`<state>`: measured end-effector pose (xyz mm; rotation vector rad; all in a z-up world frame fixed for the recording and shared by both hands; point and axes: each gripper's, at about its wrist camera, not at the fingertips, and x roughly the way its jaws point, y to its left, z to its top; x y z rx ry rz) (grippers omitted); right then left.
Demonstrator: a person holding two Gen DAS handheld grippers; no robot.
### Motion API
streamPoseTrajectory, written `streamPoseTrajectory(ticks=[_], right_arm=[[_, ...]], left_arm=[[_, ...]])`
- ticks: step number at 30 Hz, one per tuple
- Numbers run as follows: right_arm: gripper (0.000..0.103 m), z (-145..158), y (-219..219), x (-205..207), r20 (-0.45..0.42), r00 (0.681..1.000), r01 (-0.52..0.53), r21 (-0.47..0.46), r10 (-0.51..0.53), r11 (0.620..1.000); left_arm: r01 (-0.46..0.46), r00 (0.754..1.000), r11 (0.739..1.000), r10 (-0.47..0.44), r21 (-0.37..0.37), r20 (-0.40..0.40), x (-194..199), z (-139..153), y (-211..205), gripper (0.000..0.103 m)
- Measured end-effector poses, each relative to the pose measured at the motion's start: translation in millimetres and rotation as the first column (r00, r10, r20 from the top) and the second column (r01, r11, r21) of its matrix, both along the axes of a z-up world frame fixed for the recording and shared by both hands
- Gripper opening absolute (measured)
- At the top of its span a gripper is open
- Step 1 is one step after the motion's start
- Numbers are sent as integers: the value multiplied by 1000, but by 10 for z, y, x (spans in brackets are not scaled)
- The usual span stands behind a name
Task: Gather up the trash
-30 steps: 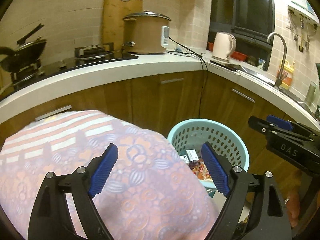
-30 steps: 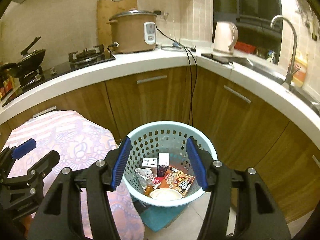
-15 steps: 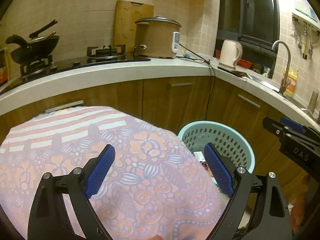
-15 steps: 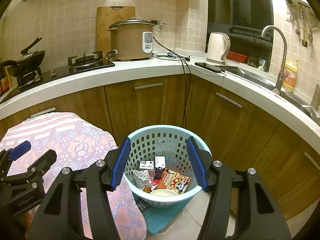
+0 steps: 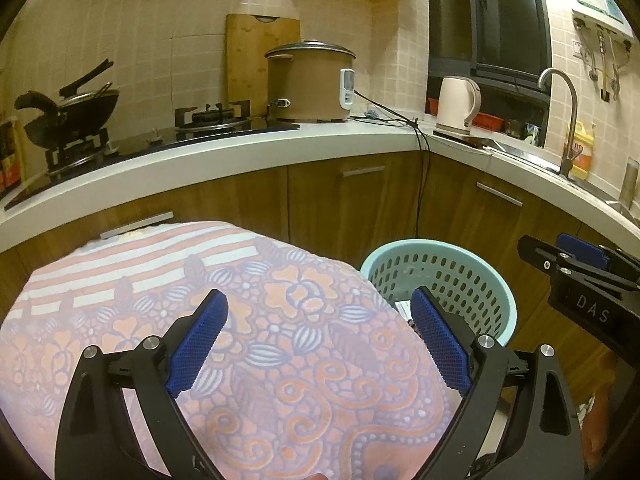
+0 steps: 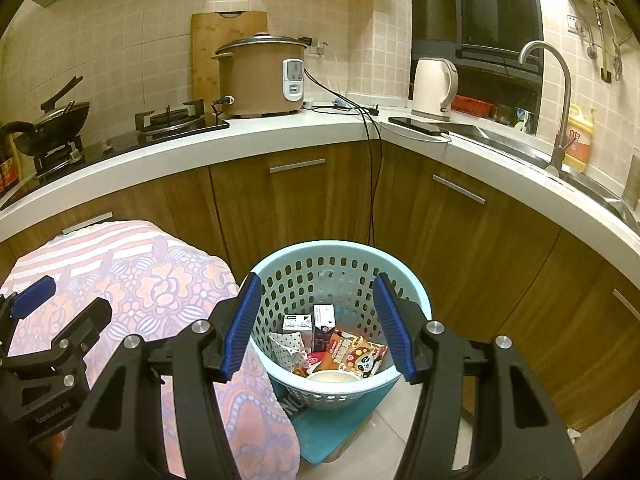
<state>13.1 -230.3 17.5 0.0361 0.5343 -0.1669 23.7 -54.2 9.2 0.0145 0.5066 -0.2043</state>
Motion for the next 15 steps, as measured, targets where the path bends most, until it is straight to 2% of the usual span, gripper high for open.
streamPoseTrajectory(ticks=[15], right_arm=[[58, 17, -16, -11, 9, 1000, -4, 12, 4, 1000]], left_arm=[[-16, 1000, 1000, 16, -13, 1, 10, -8, 58, 90]])
